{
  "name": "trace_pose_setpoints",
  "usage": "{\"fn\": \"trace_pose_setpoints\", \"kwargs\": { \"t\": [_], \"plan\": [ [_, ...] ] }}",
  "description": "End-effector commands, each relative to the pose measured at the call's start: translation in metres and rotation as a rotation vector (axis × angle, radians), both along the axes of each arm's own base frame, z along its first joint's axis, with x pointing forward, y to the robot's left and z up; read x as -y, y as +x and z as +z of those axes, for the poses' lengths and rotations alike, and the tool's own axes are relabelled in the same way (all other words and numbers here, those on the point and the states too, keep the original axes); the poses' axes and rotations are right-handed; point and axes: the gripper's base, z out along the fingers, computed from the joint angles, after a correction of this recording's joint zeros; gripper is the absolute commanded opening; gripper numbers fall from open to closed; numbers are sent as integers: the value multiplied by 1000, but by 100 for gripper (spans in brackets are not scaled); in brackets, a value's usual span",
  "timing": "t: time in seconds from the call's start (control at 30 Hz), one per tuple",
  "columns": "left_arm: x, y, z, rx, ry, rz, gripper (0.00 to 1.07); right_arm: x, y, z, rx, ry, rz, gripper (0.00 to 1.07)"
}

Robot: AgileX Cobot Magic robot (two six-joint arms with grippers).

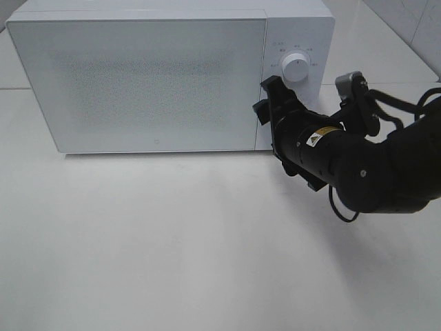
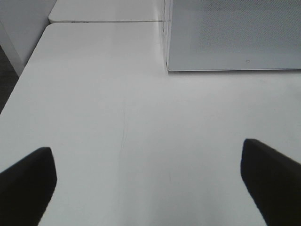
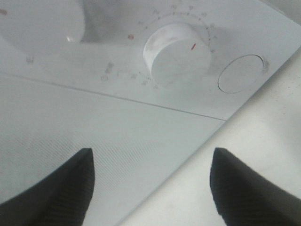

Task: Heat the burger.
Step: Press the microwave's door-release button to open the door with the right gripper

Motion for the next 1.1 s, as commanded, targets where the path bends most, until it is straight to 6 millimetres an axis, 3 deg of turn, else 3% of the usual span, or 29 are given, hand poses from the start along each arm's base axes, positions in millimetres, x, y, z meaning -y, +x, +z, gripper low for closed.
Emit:
{"fn": "trace_pose_setpoints", "kwargs": {
  "t": [0.03, 0.13, 0.3, 0.5, 0.57, 0.7, 0.93, 1.03, 1.1],
  "plan": [
    [0, -3, 0, 29, -3, 6, 100, 11, -3, 11, -46, -221, 173, 69],
    [0, -3, 0, 29, -3, 6, 100, 14, -4, 13, -59, -264, 208, 69],
    [0, -3, 0, 29, -3, 6, 100, 32, -17, 20, -156, -551, 469, 69],
    [0, -3, 0, 29, -3, 6, 100, 37, -28, 27, -182, -680, 600, 71],
    [0, -3, 0, 29, -3, 6, 100, 42, -39, 39, -191, -781, 692, 77],
    [0, -3, 0, 29, -3, 6, 100, 48, -49, 50, -207, -842, 742, 80],
    [0, -3, 0, 29, -3, 6, 100, 66, -80, 86, -207, -944, 819, 79],
    [0, -3, 0, 29, -3, 6, 100, 68, -84, 91, -201, -951, 823, 79],
    [0, -3, 0, 29, -3, 6, 100, 79, -104, 110, -193, -967, 831, 77]
  ]
}}
